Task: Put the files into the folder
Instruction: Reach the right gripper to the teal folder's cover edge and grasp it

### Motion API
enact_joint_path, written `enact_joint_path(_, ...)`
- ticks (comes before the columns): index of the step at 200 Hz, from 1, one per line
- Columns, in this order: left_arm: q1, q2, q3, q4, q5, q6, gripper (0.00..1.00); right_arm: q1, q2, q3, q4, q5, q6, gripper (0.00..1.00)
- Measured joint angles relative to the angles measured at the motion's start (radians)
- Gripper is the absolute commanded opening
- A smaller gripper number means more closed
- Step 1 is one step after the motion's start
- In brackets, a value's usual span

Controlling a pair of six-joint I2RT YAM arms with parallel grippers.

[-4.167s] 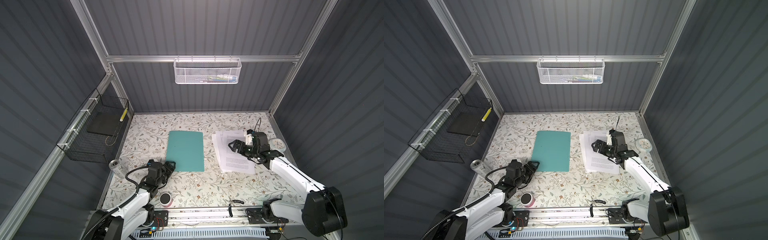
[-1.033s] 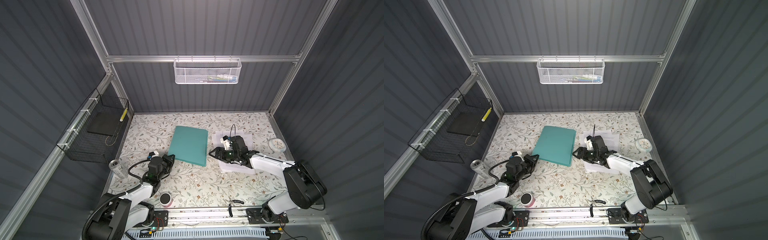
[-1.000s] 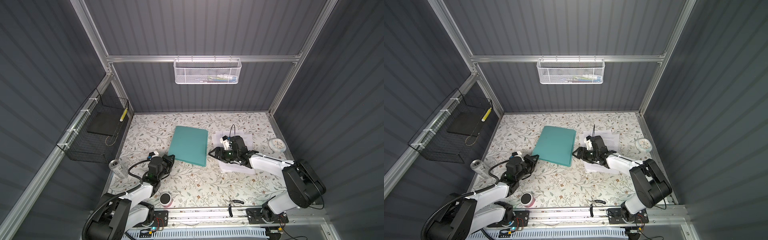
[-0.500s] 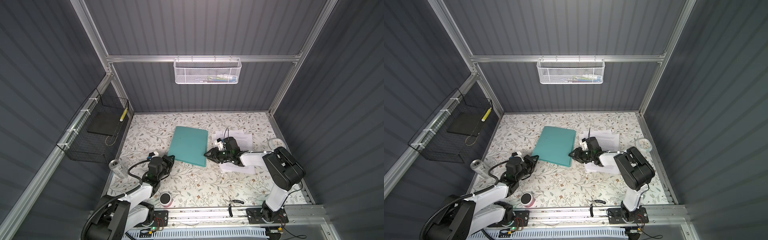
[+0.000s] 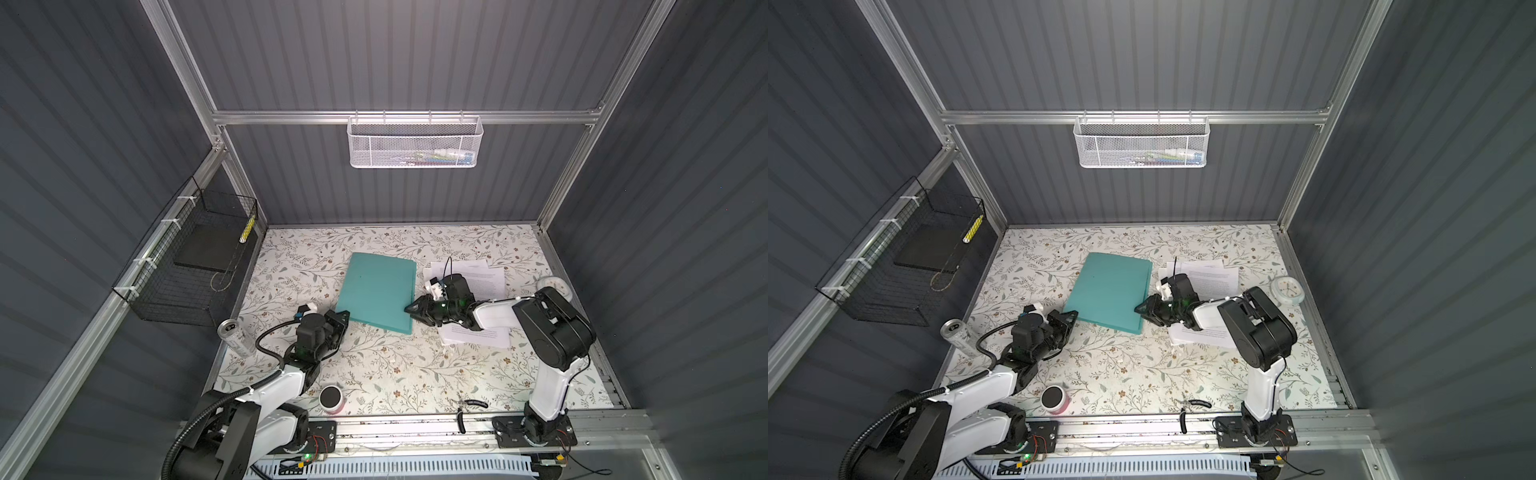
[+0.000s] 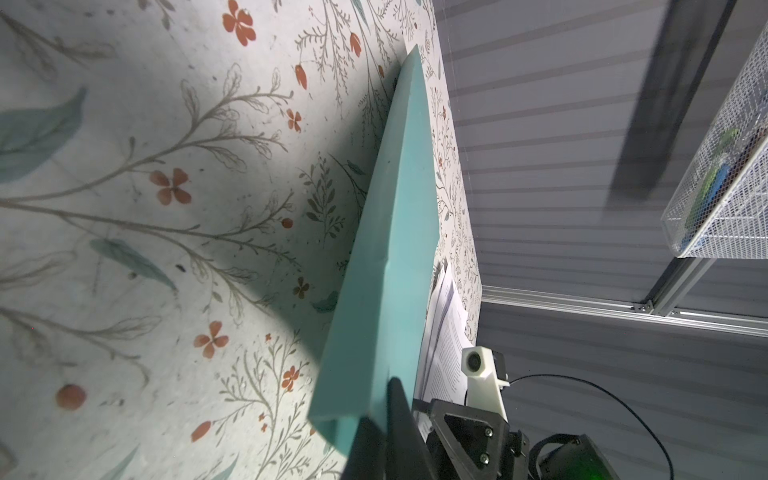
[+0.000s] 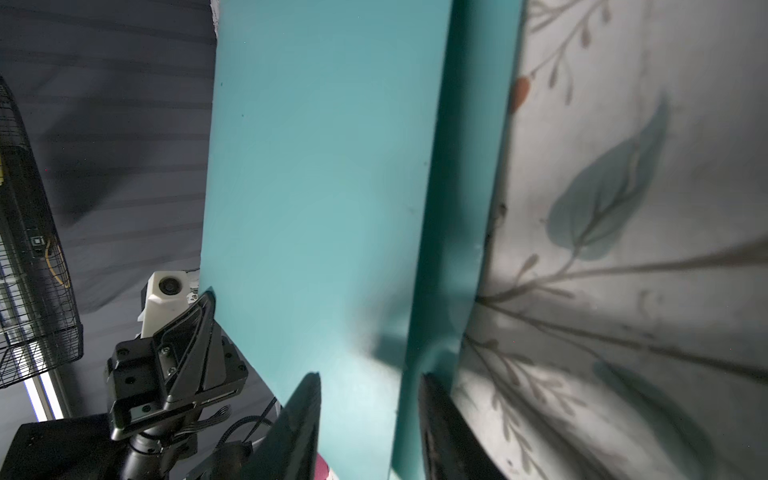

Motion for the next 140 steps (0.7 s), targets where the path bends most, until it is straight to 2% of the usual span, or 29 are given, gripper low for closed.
enact_joint_path(53,0.0,0.001,0.0,0.0,0.006,0.004,0.0,0.004,0.019,0.0,0.042,-0.008,0.032,0.41)
enact_joint_path(78,0.0,0.006,0.0,0.0,0.011,0.004,0.0,0.004,0.056,0.0,0.105,-0.021,0.067,0.38)
enact_joint_path(102,0.0,0.006,0.0,0.0,0.014,0.006,0.0,0.004,0.081,0.0,0.152,-0.034,0.104,0.26)
enact_joint_path(115,0.0,0.006,0.0,-0.007,0.013,0.013,0.0,0.004,0.081,0.0,0.163,-0.038,0.116,0.14)
enact_joint_path(125,0.001,0.003,0.003,-0.03,0.01,0.029,0.0,0.002,0.081,0.0,0.172,-0.041,0.113,0.0)
enact_joint_path(129,0.001,0.001,0.005,-0.04,0.011,0.033,0.09,0.001,0.081,0.0,0.172,-0.042,0.125,0.0)
enact_joint_path(140,0.0,-0.011,0.02,-0.108,0.011,0.071,0.42,0.003,0.078,0.001,0.177,-0.045,0.126,0.0)
